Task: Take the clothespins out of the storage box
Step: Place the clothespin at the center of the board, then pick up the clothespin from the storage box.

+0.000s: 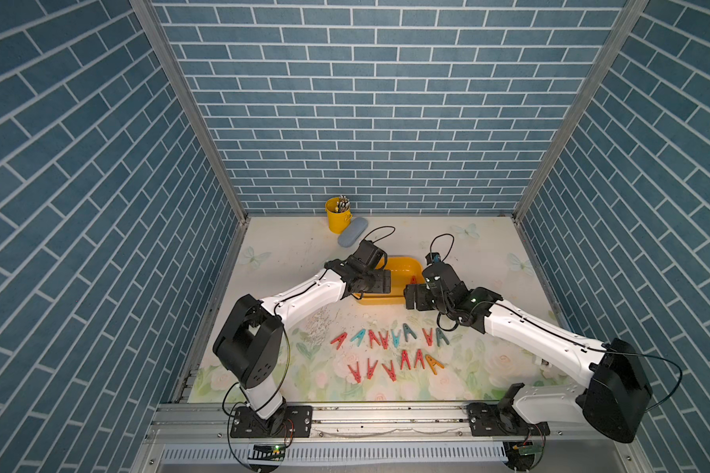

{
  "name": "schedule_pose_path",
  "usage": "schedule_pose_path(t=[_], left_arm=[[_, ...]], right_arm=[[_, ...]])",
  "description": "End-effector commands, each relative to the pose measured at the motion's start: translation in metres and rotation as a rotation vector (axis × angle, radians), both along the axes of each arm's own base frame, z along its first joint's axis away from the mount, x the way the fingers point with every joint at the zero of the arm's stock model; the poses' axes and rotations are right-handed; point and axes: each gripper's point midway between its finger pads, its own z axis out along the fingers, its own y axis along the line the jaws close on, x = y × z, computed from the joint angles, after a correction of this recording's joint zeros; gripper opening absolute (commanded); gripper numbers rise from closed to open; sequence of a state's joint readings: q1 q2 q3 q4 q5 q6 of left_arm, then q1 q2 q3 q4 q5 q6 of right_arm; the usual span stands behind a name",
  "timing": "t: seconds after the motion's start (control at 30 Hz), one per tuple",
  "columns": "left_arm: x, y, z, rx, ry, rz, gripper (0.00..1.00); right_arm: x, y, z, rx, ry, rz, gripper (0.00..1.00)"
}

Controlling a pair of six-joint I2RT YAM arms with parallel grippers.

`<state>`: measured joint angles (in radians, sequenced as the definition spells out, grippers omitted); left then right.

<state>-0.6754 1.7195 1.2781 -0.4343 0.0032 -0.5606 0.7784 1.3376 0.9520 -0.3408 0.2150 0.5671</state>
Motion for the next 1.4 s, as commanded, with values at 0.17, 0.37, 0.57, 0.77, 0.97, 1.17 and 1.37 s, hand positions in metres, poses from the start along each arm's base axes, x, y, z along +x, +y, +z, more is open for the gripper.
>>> schedule_pose_path(t=[0.17,0.37,0.57,0.77,0.97,1.17,1.37], left_arm=[[0.017,0.009,-0.018,0.061,0.036,0.03,0.79],[0.024,0.001,-0.028,0.076,0.053,0.004,0.77],[0.028,-0.007,-0.041,0.079,0.075,-0.02,0.71],[0.034,-0.004,-0.067,0.171,0.096,-0.05,0.62],[0.039,0.006,-0.092,0.28,0.116,-0.067,0.62],[0.054,0.012,-0.102,0.351,0.103,-0.034,0.53],[0.083,0.003,-0.101,0.298,0.081,0.005,0.45]], right_arm=[[0.04,-0.001,0.006,0.063,-0.036,0.006,0.99],[0.054,-0.005,-0.005,0.063,-0.003,-0.004,0.99],[0.061,-0.003,-0.007,0.081,0.01,0.0,0.99],[0.063,-0.004,-0.008,0.083,0.016,0.001,0.99],[0.063,-0.008,-0.01,0.076,0.02,-0.012,0.99],[0.063,-0.012,-0.009,0.078,0.019,-0.024,1.0],[0.064,-0.012,-0.01,0.081,0.023,-0.027,1.0]])
